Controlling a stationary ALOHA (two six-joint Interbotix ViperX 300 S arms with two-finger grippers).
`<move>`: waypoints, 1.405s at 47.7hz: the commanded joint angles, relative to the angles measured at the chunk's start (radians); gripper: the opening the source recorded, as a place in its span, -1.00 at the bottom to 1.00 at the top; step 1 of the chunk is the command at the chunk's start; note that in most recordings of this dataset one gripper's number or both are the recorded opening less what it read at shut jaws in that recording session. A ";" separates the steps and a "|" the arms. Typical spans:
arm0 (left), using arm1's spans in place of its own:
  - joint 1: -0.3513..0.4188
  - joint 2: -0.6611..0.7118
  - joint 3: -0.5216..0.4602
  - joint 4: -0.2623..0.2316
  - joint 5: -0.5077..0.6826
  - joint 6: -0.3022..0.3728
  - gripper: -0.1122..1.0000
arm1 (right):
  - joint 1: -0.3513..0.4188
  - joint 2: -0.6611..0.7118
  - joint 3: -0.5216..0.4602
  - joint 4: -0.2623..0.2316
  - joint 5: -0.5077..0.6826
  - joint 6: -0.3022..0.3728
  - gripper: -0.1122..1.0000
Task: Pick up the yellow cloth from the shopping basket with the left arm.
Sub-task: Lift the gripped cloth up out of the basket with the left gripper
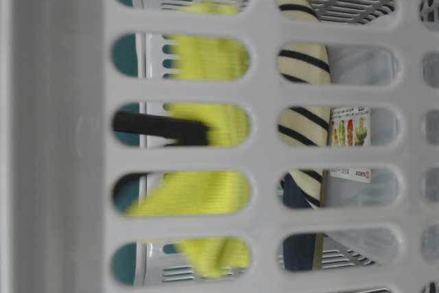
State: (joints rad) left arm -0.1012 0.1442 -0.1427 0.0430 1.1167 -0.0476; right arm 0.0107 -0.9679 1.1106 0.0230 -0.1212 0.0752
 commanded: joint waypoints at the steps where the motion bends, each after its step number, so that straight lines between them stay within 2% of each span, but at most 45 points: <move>1: -0.002 -0.035 -0.121 0.003 0.095 -0.003 -0.54 | 0.002 0.005 -0.008 0.005 -0.008 0.003 0.58; 7: -0.002 -0.035 -0.224 0.003 0.190 -0.003 -0.54 | 0.002 0.005 -0.008 0.005 -0.008 0.005 0.58; 13: -0.002 -0.035 -0.268 0.003 0.236 -0.003 -0.54 | 0.003 0.005 -0.008 0.005 -0.008 0.005 0.58; 67: 0.002 -0.028 -0.316 0.003 0.276 -0.003 -0.54 | 0.012 0.006 -0.002 0.005 -0.008 0.005 0.57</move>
State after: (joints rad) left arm -0.1012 0.1427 -0.4341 0.0414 1.3790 -0.0476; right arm 0.0199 -0.9679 1.1167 0.0245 -0.1212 0.0782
